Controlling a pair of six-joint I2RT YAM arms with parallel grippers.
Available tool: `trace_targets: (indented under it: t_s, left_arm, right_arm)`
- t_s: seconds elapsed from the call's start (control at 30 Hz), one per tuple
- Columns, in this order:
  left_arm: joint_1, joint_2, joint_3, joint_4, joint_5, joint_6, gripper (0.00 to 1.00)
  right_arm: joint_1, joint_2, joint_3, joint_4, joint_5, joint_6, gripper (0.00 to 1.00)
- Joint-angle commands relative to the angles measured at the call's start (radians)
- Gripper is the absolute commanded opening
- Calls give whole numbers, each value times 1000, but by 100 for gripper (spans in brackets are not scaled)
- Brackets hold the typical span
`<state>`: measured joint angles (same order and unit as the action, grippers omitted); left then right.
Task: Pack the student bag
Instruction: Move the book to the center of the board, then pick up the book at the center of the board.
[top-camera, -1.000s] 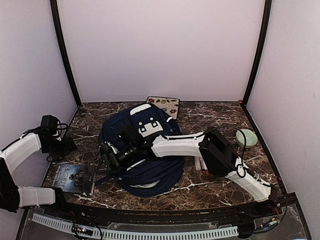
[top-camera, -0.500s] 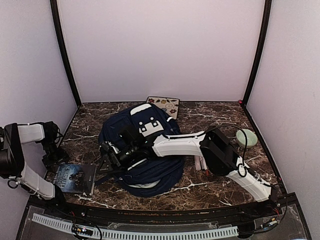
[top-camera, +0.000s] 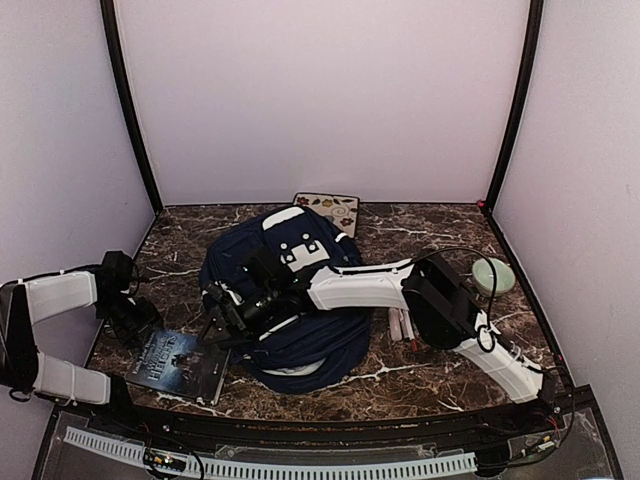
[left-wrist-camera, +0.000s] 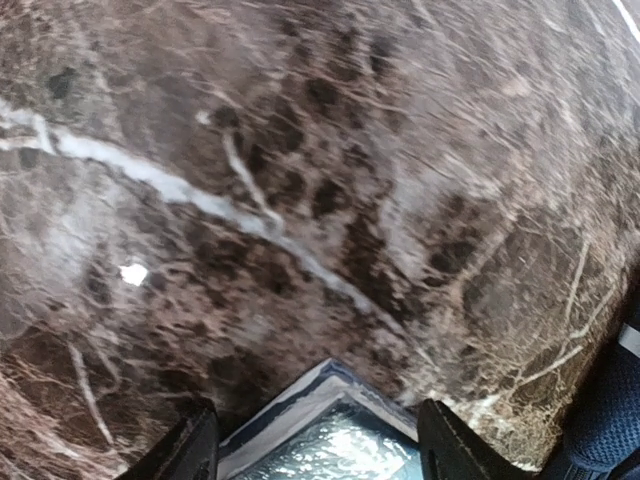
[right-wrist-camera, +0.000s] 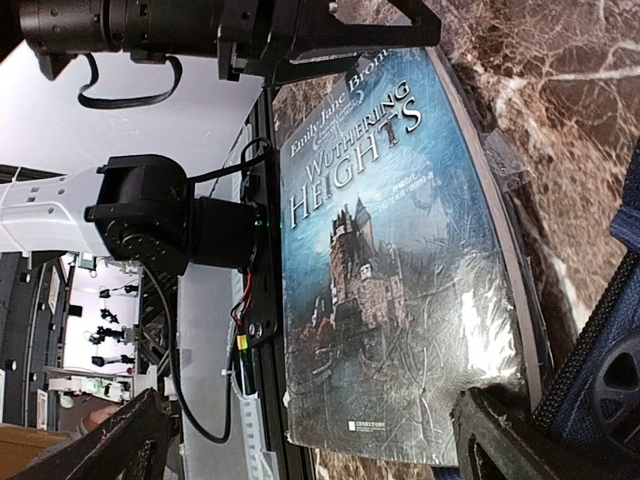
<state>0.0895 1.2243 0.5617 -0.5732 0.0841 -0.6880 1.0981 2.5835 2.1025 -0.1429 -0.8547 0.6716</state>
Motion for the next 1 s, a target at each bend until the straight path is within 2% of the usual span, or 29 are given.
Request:
trace_targets:
  t_s: [0.0, 0.13, 0.3, 0.4, 0.53, 0.7, 0.83, 0.97]
  left_arm:
    - [-80, -31, -78, 34, 173, -86, 68]
    - [-173, -29, -65, 103, 207, -79, 65]
    - [-265, 66, -1, 151, 155, -26, 63]
    - [-275, 100, 73, 91, 23, -7, 63]
    - [-282, 14, 145, -45, -72, -77, 63]
    - [-304, -185, 129, -234, -80, -199, 62]
    - [-306, -309, 119, -358, -50, -252, 61]
    - [-308, -358, 73, -404, 36, -298, 59]
  right_arm:
    - [-78, 37, -127, -95, 82, -5, 100]
    - [-78, -70, -220, -102, 47, -81, 97]
    - [-75, -182, -219, -266, 148, -358, 93]
    - [-75, -185, -178, -336, 197, -511, 89]
    - [-76, -173, -141, -391, 247, -688, 81]
    - [-73, -144, -84, -412, 246, -751, 67]
    - [-65, -91, -17, -425, 255, -738, 67]
    - [-52, -26, 76, -446, 251, -710, 68]
